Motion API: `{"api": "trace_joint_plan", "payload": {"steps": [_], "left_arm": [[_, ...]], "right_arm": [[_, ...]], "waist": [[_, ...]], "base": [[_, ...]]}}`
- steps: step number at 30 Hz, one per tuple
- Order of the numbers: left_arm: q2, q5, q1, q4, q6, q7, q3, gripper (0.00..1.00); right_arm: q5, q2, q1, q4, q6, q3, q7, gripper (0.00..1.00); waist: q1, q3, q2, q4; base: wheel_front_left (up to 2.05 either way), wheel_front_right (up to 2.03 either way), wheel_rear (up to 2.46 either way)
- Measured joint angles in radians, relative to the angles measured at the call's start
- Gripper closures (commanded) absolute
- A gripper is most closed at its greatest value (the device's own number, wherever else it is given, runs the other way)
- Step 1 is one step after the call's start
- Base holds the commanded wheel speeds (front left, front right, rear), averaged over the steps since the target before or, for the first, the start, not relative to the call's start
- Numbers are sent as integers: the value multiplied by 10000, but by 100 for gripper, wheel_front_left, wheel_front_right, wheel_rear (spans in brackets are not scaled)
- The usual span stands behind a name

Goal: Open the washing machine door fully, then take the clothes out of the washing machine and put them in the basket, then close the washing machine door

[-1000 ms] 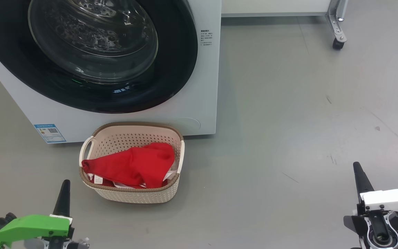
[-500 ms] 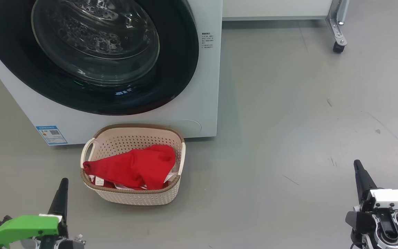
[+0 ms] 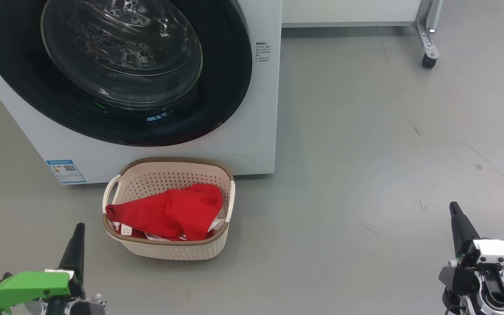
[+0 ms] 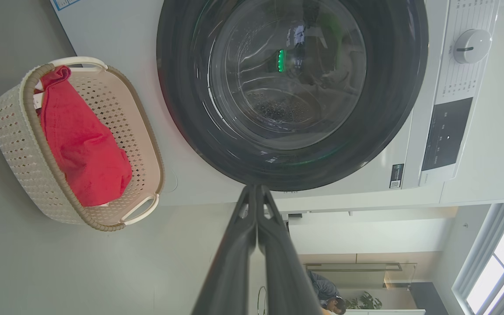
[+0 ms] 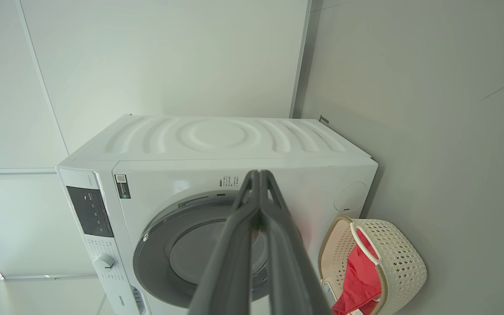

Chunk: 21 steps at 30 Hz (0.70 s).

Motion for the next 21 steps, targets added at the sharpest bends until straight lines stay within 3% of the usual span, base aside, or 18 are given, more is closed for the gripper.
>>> {"api": "trace_joint_plan", "payload": {"steps": [21], "left_arm": [[0,0,-23,0,-2,0,0,100]], "right_arm": [[0,2,-5,0,0,-6,0,100]], "waist": [[0,1,0,-1]], "base": [[0,0,0]]}}
